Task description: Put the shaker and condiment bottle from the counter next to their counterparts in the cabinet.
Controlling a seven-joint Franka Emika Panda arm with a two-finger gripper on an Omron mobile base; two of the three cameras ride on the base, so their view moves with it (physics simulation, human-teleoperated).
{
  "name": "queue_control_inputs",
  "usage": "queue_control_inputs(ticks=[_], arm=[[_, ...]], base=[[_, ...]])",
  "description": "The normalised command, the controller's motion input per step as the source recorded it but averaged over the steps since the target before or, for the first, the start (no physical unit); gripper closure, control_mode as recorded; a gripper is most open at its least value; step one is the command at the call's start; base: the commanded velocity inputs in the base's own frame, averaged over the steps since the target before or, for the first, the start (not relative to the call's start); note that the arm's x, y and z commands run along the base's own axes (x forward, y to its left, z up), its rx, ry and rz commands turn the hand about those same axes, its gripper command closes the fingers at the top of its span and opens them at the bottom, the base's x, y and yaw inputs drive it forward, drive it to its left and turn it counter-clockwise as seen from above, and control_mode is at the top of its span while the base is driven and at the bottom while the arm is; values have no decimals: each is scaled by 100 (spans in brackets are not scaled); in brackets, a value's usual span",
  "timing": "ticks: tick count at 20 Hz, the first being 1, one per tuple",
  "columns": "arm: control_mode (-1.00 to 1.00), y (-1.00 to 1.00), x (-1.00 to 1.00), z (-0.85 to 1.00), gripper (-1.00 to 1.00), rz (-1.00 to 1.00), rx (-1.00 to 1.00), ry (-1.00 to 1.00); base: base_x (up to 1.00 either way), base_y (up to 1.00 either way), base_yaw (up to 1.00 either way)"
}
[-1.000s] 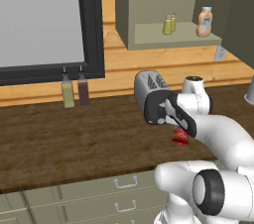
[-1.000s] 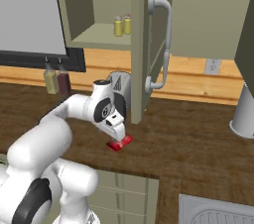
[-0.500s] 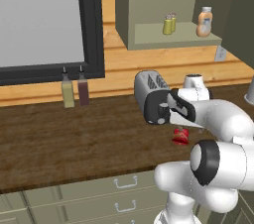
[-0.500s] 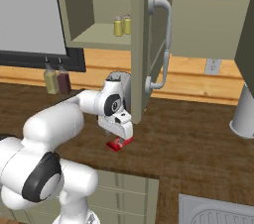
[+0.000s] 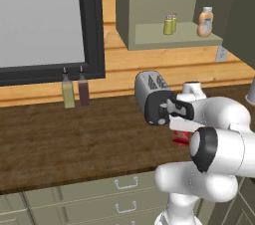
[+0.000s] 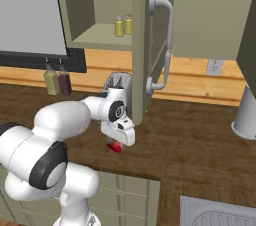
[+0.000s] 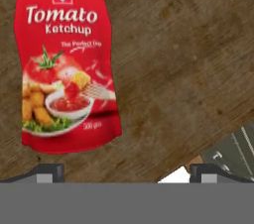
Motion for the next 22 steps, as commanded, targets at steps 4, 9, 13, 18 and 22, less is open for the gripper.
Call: queue_control_inputs(ticks=[4,9,13,18,22], arm=[[-100,0,0,-28,-100,0,0,0],[-100,3,3,-17,-100,0,0,0],[-100,7,19,-1,-100,0,2,0],[-100,7,32,0,-100,0,2,-1],[-100,0,23,0,-100,0,1,-1]], base=[[0,0,0],[0,0,0],[0,0,0],[0,0,0],[0,0,0]])
